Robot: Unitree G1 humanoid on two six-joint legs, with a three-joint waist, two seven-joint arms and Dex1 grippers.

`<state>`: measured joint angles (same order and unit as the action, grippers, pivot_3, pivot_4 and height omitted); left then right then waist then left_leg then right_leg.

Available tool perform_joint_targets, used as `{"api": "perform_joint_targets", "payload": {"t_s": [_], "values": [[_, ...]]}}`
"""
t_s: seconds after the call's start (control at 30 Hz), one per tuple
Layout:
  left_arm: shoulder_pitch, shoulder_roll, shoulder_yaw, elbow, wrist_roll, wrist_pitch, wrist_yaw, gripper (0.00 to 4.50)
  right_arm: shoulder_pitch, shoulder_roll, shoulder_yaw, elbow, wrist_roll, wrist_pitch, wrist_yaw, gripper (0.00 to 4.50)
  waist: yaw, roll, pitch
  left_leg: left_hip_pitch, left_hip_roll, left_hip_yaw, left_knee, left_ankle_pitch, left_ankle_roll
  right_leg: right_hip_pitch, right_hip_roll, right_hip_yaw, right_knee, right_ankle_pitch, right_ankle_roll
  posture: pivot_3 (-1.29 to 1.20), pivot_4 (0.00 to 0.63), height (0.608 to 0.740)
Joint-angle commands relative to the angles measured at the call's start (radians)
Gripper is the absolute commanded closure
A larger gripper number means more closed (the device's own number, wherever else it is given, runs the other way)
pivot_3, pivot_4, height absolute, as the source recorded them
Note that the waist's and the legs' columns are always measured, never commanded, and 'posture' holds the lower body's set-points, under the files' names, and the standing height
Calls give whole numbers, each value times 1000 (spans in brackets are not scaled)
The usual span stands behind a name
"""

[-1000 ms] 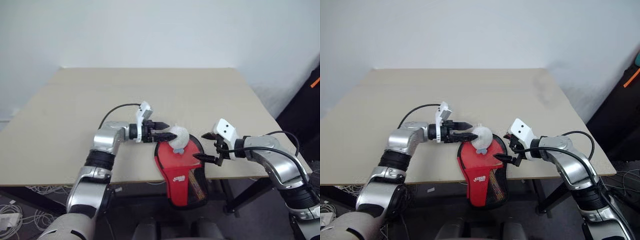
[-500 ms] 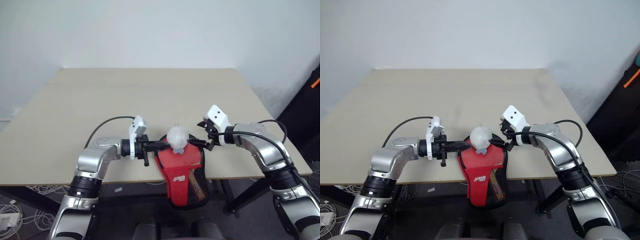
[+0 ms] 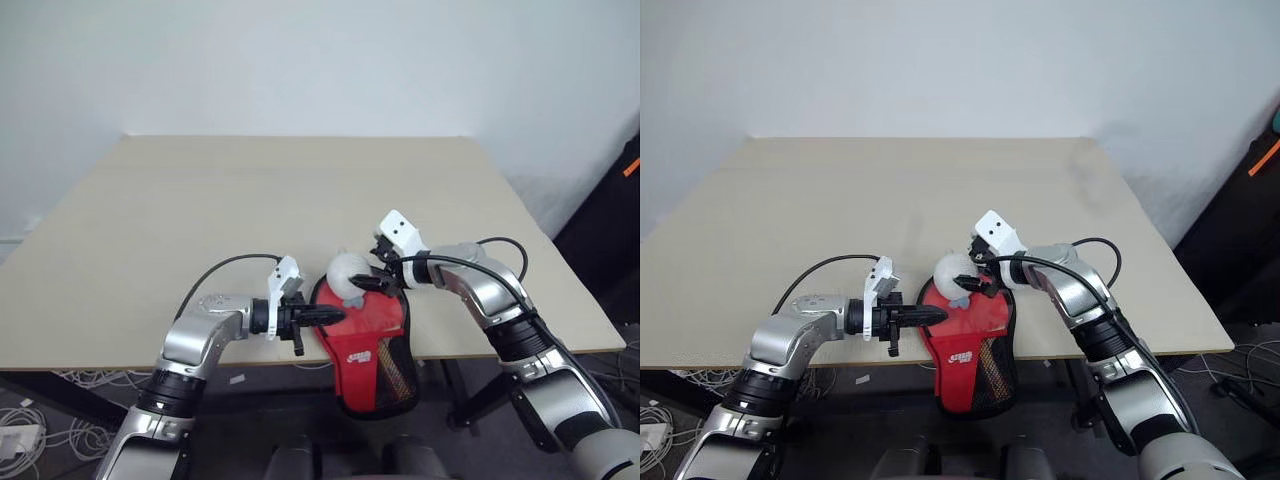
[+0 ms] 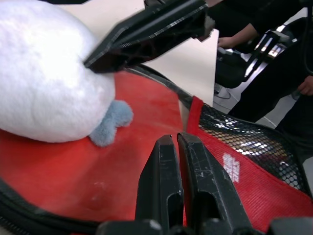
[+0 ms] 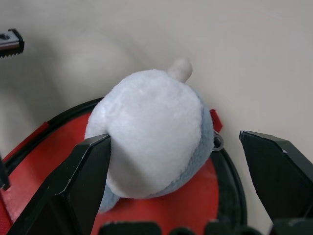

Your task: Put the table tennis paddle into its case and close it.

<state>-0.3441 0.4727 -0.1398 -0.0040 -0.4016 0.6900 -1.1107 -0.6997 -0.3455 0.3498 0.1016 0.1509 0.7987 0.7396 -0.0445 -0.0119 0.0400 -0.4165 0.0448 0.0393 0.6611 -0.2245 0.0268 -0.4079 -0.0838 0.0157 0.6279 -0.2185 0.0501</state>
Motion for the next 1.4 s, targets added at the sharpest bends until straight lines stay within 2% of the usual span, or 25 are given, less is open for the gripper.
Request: {"api": "perform_joint_targets", "payload": {"t_s": [0.03, 0.47, 0.57, 0.8, 0.93, 1.0, 1.4], "values": [[-4, 7, 11, -35, -17, -21, 10, 4439, -6, 12, 11, -33, -13, 0, -9, 0, 0, 0, 0, 0, 0, 0, 0, 0, 0, 0, 0, 0, 0, 0, 0, 0, 0, 740], [-3, 1, 2, -11, -12, -39, 34, 4439, 9, 71, 47, -36, -31, 11, -49, 0, 0, 0, 0, 0, 0, 0, 0, 0, 0, 0, 0, 0, 0, 0, 0, 0, 0, 740], [-3, 0, -1, -4, -9, -44, 37, 4500, 6, 79, 46, -24, -34, 8, -61, 641, 0, 0, 0, 0, 0, 0, 0, 0, 0, 0, 0, 0, 0, 0, 0, 0, 0, 740], [-12, -1, -6, 13, -7, -49, 39, 4500, 0, 90, 35, 1, -44, -5, -72, 3100, 0, 0, 0, 0, 0, 0, 0, 0, 0, 0, 0, 0, 0, 0, 0, 0, 0, 740], [-20, 0, -9, 25, -5, -53, 37, 4500, -2, 92, 28, 10, -46, -13, -80, 4161, 0, 0, 0, 0, 0, 0, 0, 0, 0, 0, 0, 0, 0, 0, 0, 0, 0, 740], [-25, 0, -11, 30, -4, -54, 35, 4500, -7, 94, 22, 17, -47, -18, -87, 4301, 0, 0, 0, 0, 0, 0, 0, 0, 0, 0, 0, 0, 0, 0, 0, 0, 0, 740], [-133, -38, -45, 106, 22, -113, 23, 4500, -137, 101, -73, 239, -55, -81, -148, 4302, 0, 0, 0, 0, 0, 1, 0, 0, 0, 0, 0, 0, 0, 0, 0, 0, 0, 740]]}}
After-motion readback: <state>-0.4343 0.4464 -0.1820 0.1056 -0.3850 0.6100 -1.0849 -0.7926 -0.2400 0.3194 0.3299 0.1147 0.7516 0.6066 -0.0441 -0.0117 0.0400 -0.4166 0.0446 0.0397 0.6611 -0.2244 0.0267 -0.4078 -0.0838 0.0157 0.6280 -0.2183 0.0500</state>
